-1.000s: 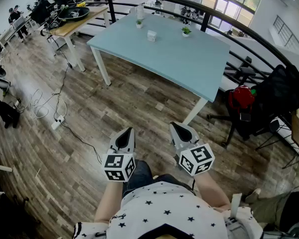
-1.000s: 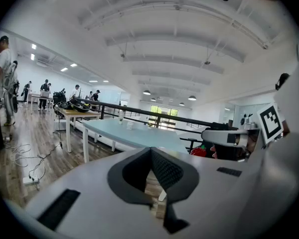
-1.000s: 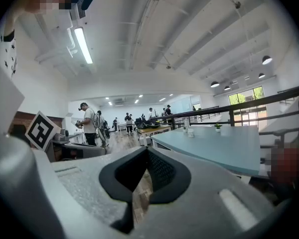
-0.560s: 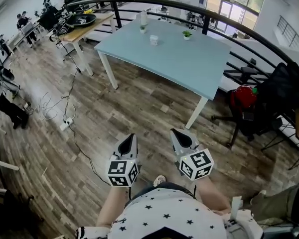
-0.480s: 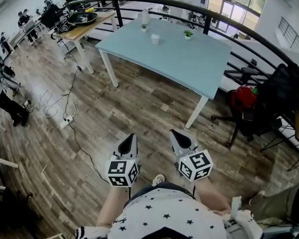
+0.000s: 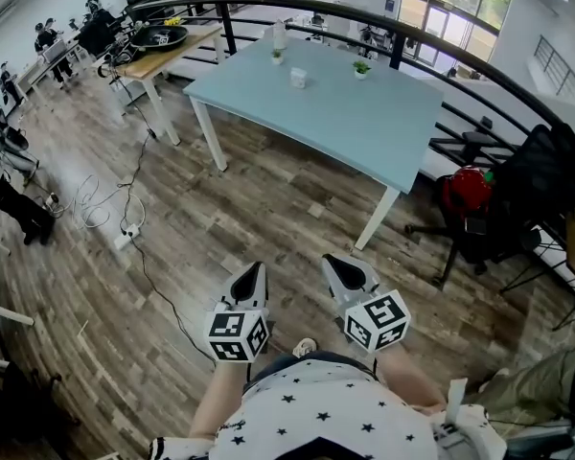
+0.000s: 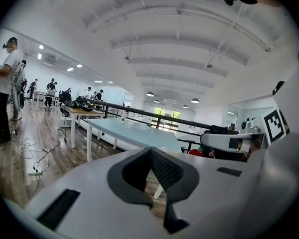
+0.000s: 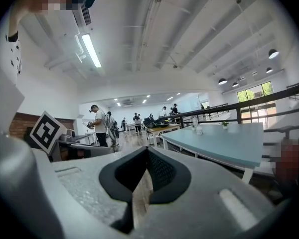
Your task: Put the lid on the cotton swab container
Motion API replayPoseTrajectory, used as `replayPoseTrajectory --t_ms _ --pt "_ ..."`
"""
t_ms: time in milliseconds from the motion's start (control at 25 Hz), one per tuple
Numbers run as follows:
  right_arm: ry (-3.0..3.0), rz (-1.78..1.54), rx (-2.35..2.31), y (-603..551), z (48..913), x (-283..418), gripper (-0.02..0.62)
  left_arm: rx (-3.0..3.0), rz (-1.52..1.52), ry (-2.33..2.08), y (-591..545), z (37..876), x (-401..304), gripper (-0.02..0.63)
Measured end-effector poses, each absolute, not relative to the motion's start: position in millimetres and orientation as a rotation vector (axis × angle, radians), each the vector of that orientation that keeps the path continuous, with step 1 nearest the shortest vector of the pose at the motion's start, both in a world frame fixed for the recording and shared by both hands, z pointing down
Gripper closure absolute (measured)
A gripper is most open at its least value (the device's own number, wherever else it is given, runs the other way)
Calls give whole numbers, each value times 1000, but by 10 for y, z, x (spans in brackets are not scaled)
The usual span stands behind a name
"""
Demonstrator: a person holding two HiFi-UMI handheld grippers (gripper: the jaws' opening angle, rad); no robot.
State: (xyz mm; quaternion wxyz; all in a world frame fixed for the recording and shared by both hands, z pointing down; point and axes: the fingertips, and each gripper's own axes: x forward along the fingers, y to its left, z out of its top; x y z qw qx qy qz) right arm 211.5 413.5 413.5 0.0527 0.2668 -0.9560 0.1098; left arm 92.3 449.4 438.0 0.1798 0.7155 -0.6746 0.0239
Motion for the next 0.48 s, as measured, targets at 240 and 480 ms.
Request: replayPoseTrajectory --t_ms 240,480 --pt "-2880 373 857 3878 4228 2115 589 2044 107 -1901 4261 4404 891 601" --pt "-2848 362 905 3630 4292 2073 575 2071 108 -1883 4042 4447 831 600"
